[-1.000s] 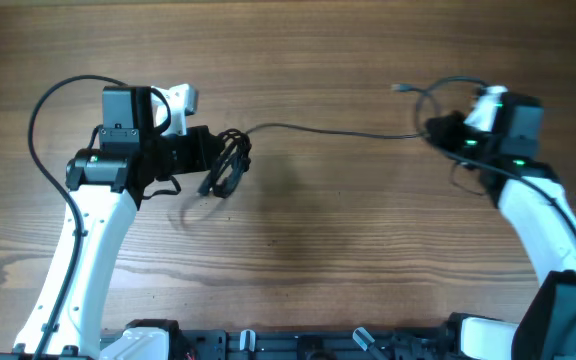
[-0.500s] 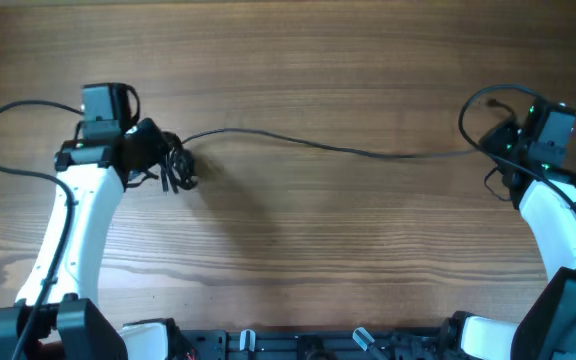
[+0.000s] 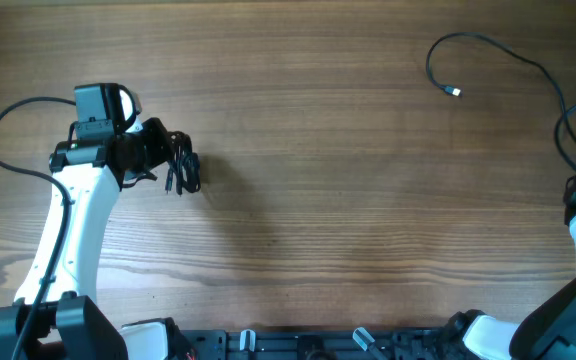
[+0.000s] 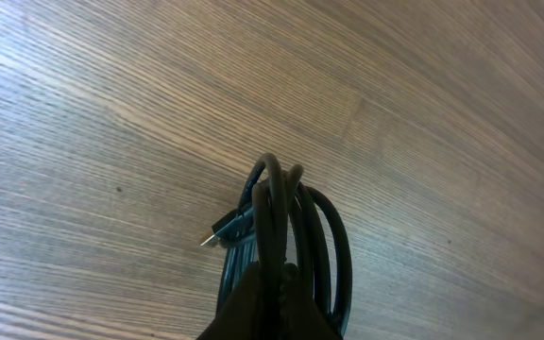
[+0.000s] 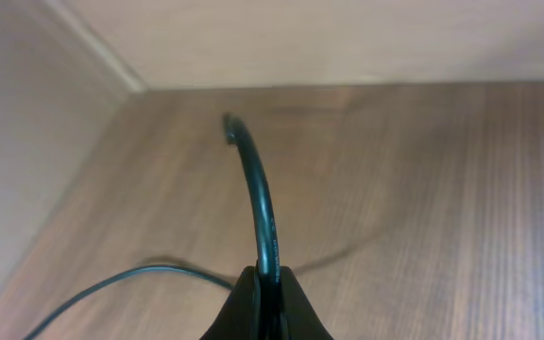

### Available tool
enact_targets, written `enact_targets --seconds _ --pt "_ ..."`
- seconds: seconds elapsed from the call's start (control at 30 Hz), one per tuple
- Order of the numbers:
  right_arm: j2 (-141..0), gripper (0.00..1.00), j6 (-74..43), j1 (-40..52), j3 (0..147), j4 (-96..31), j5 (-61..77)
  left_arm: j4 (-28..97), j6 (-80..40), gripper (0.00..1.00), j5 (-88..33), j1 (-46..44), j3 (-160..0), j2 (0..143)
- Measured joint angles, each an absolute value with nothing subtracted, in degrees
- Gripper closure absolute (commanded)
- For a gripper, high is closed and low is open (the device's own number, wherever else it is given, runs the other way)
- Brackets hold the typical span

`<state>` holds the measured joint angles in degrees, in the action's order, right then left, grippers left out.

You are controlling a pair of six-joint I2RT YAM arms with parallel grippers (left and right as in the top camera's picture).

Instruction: Untangle cables

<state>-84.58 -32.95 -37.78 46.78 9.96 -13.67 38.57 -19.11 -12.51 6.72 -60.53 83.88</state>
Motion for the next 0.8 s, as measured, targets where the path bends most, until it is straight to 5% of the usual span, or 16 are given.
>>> enact_targets --seconds 0.17,0.2,0.23,0.33,0.67,0.7,0.73,0.77,0.8 --pt "-85.60 0.89 -23.66 -37.93 46.70 12.91 -0.78 38.52 -18.06 0.96 -13.63 6.72 -60.53 84.14" --pt "-87.22 0.72 -22.57 -37.93 46.70 13.10 0.30 38.54 -18.04 0.96 -13.76 6.72 -60.53 84.14" --pt "-88.66 0.43 -21.93 -37.93 46.72 13.34 0.89 38.52 -18.04 0.96 -14.11 6.72 -60.53 84.14" --pt "-94.21 0.00 -20.03 -37.93 46.70 15.20 5.65 38.35 -17.82 0.96 -16.40 6.72 -60.49 84.18" --pt "-92.27 0.04 -15.99 -35.40 48.27 15.90 20.08 37.19 -13.80 0.94 -31.24 6.72 -60.47 84.18" --pt "-91.68 0.16 -14.17 -33.54 48.36 15.86 20.84 37.19 -13.76 0.93 -31.44 6.72 -60.47 84.18" --pt "-91.48 0.44 -12.43 -30.87 48.56 15.51 21.65 37.19 -13.76 0.94 -31.48 6.72 -60.47 84.18" --pt "-91.48 0.89 -11.42 -28.86 48.64 14.87 22.17 37.17 -13.76 0.93 -31.53 6.72 -60.47 84.18" --pt "-91.48 0.96 -9.96 -25.45 48.66 13.50 23.00 37.17 -13.76 0.94 -31.62 6.72 -60.47 84.18"
